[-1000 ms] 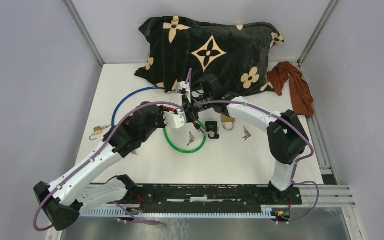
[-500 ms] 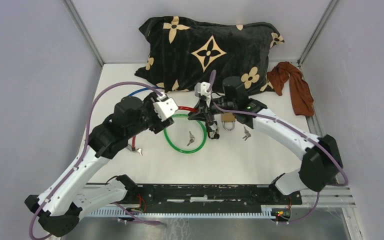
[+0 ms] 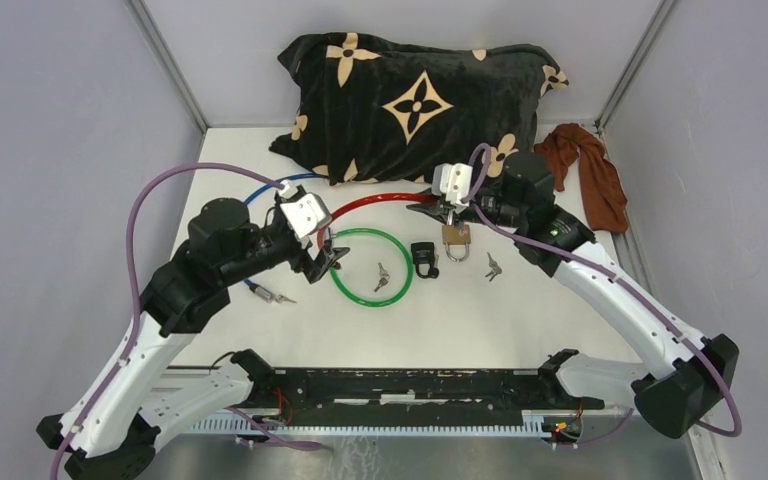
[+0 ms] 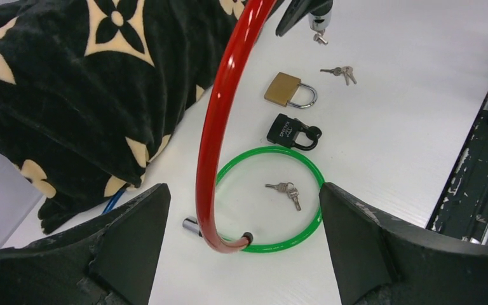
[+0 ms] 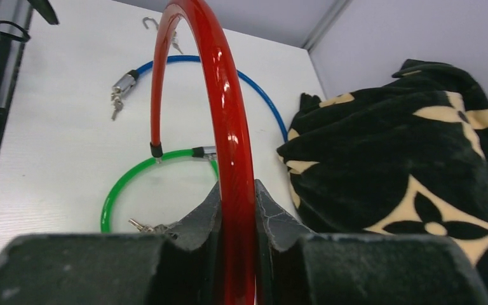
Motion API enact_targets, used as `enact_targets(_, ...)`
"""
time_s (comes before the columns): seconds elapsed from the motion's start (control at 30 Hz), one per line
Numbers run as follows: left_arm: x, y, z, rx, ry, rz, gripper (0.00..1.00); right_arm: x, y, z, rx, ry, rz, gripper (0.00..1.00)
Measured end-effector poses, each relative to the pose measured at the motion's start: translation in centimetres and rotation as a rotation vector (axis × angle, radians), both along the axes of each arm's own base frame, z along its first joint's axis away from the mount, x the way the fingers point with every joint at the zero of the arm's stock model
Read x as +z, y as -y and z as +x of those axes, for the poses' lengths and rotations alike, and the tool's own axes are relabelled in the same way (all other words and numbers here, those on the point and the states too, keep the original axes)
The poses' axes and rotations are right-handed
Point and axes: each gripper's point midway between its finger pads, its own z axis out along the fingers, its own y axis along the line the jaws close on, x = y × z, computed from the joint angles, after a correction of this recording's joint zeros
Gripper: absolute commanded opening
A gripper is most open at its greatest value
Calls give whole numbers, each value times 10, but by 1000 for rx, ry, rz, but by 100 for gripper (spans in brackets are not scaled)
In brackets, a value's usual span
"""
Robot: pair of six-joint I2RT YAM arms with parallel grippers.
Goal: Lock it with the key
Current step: Pick up the lock from the center of the board.
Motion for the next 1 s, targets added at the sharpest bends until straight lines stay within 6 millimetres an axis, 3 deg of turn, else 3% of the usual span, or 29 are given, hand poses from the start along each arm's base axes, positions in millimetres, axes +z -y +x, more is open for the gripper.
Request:
enact_targets(0.1, 1, -2, -6, 0, 8, -41, 99, 11, 9, 2, -45, 50, 4, 0)
enact_targets(0.27, -19, -5, -8, 31, 0, -91, 100, 41, 19, -7, -67, 135, 61, 0)
enact_targets(0.37, -19, -4, -4, 46, 13, -123, 100, 56, 24, -15, -68, 184, 106, 0)
enact_targets(0.5, -23, -2, 0, 68, 12, -159, 99, 60, 27, -22, -60, 207, 136, 0)
enact_targets(0.63, -27, -3, 1, 86, 4, -183, 84, 58, 27, -23, -57, 207, 136, 0)
enact_targets(0.77, -23, -4, 2, 90, 16, -204, 79, 57, 28, -24, -44, 213, 131, 0)
enact_targets(0.9, -17, -6, 3, 87, 34, -221, 67, 56, 32, -26, -34, 231, 114, 0)
enact_targets(1.0, -19, -1, -2, 42, 26, -218, 34, 55, 35, -28, -26, 234, 107, 0)
